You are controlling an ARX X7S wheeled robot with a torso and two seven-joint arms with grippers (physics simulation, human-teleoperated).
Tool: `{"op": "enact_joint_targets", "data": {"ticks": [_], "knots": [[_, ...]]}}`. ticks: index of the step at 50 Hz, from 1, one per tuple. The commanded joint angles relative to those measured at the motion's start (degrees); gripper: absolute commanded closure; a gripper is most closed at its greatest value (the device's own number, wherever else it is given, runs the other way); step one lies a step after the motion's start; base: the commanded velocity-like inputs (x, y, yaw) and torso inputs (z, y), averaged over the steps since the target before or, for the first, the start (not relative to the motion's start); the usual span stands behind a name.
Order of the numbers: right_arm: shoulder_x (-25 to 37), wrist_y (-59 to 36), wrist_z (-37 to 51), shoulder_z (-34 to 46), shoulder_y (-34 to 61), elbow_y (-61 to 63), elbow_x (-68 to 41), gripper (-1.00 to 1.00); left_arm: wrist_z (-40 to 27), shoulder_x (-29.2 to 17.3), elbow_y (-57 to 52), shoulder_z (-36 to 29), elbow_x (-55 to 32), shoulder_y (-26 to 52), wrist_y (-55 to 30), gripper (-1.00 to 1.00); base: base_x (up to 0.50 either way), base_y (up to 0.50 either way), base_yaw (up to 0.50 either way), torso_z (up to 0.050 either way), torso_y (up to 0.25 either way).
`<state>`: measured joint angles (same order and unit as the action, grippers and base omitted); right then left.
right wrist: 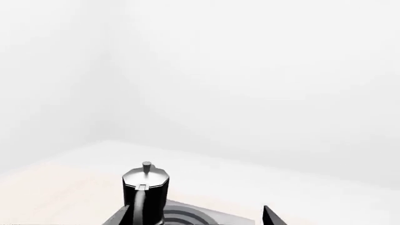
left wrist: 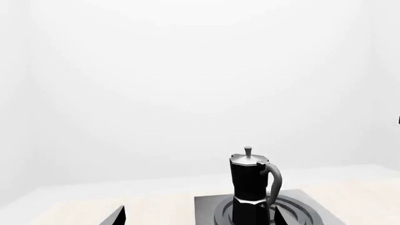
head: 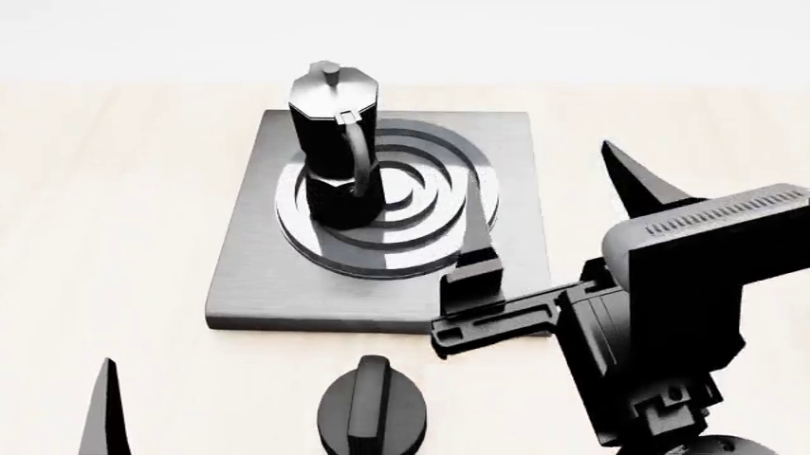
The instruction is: Put both moka pots on the stove.
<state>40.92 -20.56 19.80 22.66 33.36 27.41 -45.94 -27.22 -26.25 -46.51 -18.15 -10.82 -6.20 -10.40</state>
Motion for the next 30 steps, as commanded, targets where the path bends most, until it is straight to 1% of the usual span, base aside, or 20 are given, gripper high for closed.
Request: {"op": "enact_joint_targets", "data": {"ticks": [1,4,7,8,15,16,18,22,25,26,30], "knots": [[9.42,3.45,1.02,-7.55,-6.94,1.51,-0.02,-1.00,-0.20,-0.15,-0.15,-0.04,-0.06,0.01,0.01,-1.00,0.00,0.00,0.00,0.000,0.000],[11.62,3.23,0.98,-10.36,-8.02,-0.76,-2.86,-1.00,-0.24,-0.28,-0.08,0.32,-0.38,0.00,0.20,-1.00,0.00,0.00,0.00,0.000,0.000],[12.73,4.00,1.01,-11.29,-8.80,-2.60,-1.40,-1.00,-0.23,-0.25,0.30,0.32,-0.42,-0.03,0.53,-1.00,0.00,0.00,0.00,0.000,0.000],[13.54,6.63,-1.17,-11.56,-9.91,-3.89,0.98,-1.00,-0.19,-0.23,0.35,0.19,-0.37,-0.02,0.56,-1.00,0.00,0.00,0.00,0.000,0.000],[16.44,7.67,-1.04,-15.47,-13.32,-7.09,-0.66,-1.00,-0.36,-0.26,0.25,0.16,-0.48,0.05,0.39,-1.00,0.00,0.00,0.00,0.000,0.000],[16.92,8.16,-1.81,-16.85,-14.10,-7.97,-2.43,-1.00,-0.37,-0.28,0.24,0.15,-0.48,0.04,0.40,-1.00,0.00,0.00,0.00,0.000,0.000],[17.22,9.91,-2.85,-17.91,-14.89,-9.19,-1.79,-1.00,-0.38,-0.30,0.33,0.21,-0.54,-0.02,0.60,-1.00,0.00,0.00,0.00,0.000,0.000],[18.76,9.06,-3.27,-20.58,-16.21,-11.78,-5.45,-1.00,-0.52,-0.34,0.16,0.24,-0.57,-0.01,0.52,-1.00,0.00,0.00,0.00,0.000,0.000],[19.37,8.87,-3.38,-21.34,-16.71,-12.69,-5.96,-1.00,-0.55,-0.36,0.16,0.15,-0.54,0.01,0.49,-1.00,0.00,0.00,0.00,0.000,0.000],[19.53,9.84,-3.41,-21.61,-16.79,-13.65,-4.33,-1.00,-0.60,-0.42,0.09,0.15,-0.46,-0.03,0.45,-1.00,0.00,0.00,0.00,0.000,0.000],[20.89,8.58,-4.16,-21.69,-15.96,-15.49,-4.59,-1.00,-0.73,-0.56,-0.21,0.33,-0.61,-0.16,0.46,-1.00,0.00,0.00,0.00,0.000,0.000]]}}
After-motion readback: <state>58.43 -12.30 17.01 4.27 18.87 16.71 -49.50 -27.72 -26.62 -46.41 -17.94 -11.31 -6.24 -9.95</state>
